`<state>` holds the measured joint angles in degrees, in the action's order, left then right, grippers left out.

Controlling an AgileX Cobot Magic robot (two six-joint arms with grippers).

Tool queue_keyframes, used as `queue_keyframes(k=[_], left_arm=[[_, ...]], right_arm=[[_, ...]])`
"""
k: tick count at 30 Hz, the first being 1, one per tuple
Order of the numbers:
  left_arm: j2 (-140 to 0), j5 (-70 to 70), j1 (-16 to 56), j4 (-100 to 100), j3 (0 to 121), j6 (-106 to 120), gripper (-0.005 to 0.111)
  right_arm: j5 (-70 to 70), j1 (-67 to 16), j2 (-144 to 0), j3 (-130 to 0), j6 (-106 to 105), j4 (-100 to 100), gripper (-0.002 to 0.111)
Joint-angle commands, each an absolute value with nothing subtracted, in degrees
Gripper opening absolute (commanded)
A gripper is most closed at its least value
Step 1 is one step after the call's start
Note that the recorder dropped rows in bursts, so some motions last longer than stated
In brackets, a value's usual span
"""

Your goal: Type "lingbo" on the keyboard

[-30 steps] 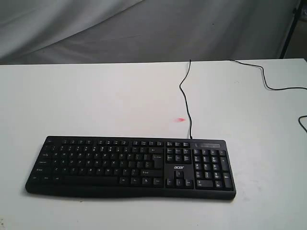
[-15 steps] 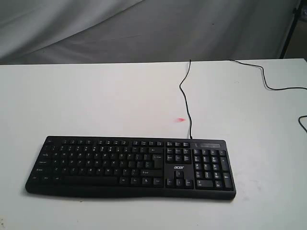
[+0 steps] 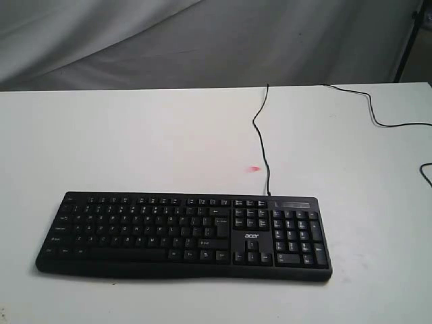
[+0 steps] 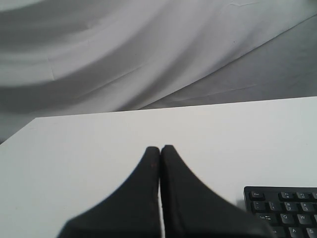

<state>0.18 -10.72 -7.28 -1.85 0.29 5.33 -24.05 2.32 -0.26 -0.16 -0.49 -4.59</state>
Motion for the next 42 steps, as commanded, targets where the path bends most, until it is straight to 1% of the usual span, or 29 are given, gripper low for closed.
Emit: queue_keyframes(k=[1,4,7,12,19,25,31,35,42], left_arm=[[0.0,-10.5,-7.07,-1.82,0.0,5.18,0.001],[0.0,-10.5,-7.07,-1.82,0.0,5.18,0.001],[0.0,-10.5,-7.07,-1.82,0.0,5.18,0.001],[0.0,-10.5,-7.07,-1.82,0.0,5.18,0.001],[0.0,-10.5,-7.07,-1.82,0.0,5.18,0.001],[0.0,-10.5,-7.07,-1.82,0.0,5.18,0.001],[0.0,-10.5,-7.07,-1.82,0.0,5.18,0.001],[0.0,-10.5,-7.07,-1.82,0.0,5.18,0.001],[0.0,-10.5,-7.07,-1.82,0.0,5.18,0.001]], right_arm=[[-24.61,2.83,0.0,0.0,-0.38,-4.31,0.0],[-27.87,2.83,0.0,0.0,0.84,-4.31,0.0],[-30.08,2.83,0.0,0.0,8.46,-4.31,0.0],[-34.35,2.83,0.0,0.0,13.02,-4.31,0.0],[-26.25,2.83,-0.11,-8.85,18.06,-4.48,0.0],[-26.36,2.83,-10.16,-14.61,24.67,-9.84,0.0],[-25.96,2.83,-25.48,-23.56,36.1,-23.4,0.0],[-25.67,2.83,-36.11,-33.09,48.56,-38.76,0.0],[-25.41,2.83,-49.88,-49.72,75.37,-69.06,0.0]])
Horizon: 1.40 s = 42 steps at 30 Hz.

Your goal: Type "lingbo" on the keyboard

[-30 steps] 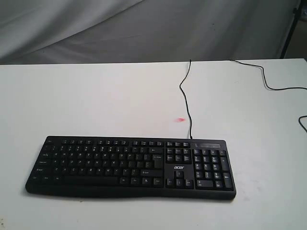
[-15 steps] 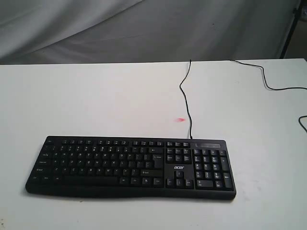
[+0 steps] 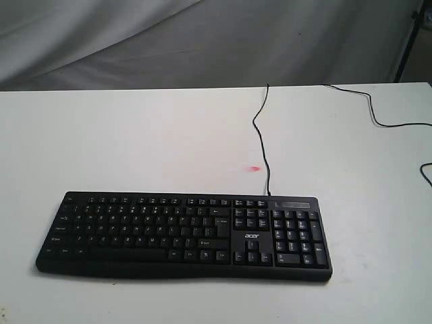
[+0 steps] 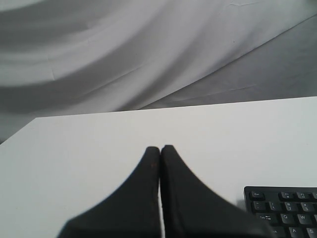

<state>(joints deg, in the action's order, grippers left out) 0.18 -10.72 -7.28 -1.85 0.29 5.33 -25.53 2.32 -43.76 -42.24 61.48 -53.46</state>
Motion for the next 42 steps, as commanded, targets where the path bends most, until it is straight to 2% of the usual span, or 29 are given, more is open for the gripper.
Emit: queue_keyframes(k=[1,8,13,19,29,32,36,38,42], left_arm=[[0.0,-10.5,-7.07,-1.82,0.0,5.18,0.001],[0.0,-10.5,-7.07,-1.82,0.0,5.18,0.001],[0.0,-10.5,-7.07,-1.82,0.0,5.18,0.001],[0.0,-10.5,-7.07,-1.82,0.0,5.18,0.001],[0.0,-10.5,-7.07,-1.82,0.0,5.18,0.001],[0.0,-10.5,-7.07,-1.82,0.0,5.18,0.001],[0.0,-10.5,-7.07,-1.82,0.0,5.18,0.001],[0.0,-10.5,-7.07,-1.82,0.0,5.18,0.001],[0.0,-10.5,-7.07,-1.82,0.0,5.18,0.001]], right_arm=[[-25.41,2.83,-51.41,-52.06,79.25,-73.34,0.0],[-23.0,2.83,-62.35,-66.6,100.44,-99.95,0.0],[-20.5,2.83,-65.05,-71.25,99.35,-99.95,0.0],[-9.78,2.83,-65.06,-71.78,84.07,-99.95,0.0],[25.49,2.83,-67.67,-71.88,49.6,-98.71,0.0],[27.66,3.5,-69.69,-72.95,46.72,-93.38,0.0],[23.79,3.36,-73.16,-77.17,33.04,-69.43,0.0],[23.89,3.36,-75.28,-78.83,12.3,-48.04,0.0],[25.83,3.36,-78.36,-79.25,-14.36,-20.49,0.0]])
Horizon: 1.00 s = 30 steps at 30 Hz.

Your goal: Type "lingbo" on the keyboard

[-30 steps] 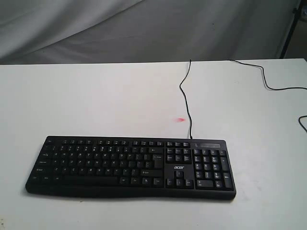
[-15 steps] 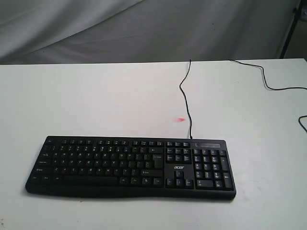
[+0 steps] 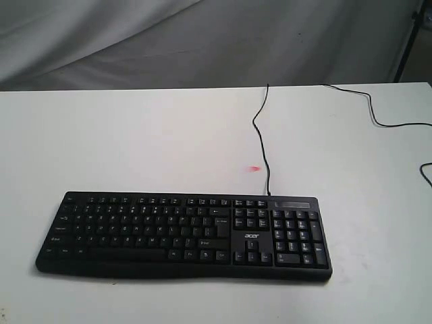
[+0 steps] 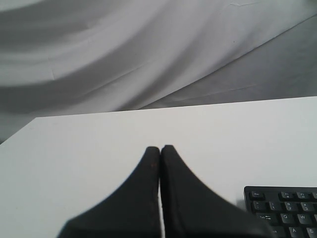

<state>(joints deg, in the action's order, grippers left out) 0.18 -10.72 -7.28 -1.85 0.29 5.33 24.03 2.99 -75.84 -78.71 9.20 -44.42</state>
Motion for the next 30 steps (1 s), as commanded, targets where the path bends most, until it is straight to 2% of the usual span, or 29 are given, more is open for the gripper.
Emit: queue_keyframes(k=[1,7,11,30], left_arm=[[0.0,-10.5,-7.07,-1.82,0.0,5.18,0.001],[0.0,-10.5,-7.07,-1.82,0.0,5.18,0.001],[0.0,-10.5,-7.07,-1.82,0.0,5.18,0.001],[0.0,-10.5,-7.07,-1.82,0.0,5.18,0.001]], right_arm=[[25.93,3.36,-79.07,-79.25,-19.32,-14.13,0.0],[29.12,3.36,-84.68,-79.25,-43.25,20.12,0.0],[32.41,3.22,-87.73,-79.25,-54.24,30.78,0.0],[41.94,-10.36,-106.38,-79.25,-82.14,51.32,0.0]])
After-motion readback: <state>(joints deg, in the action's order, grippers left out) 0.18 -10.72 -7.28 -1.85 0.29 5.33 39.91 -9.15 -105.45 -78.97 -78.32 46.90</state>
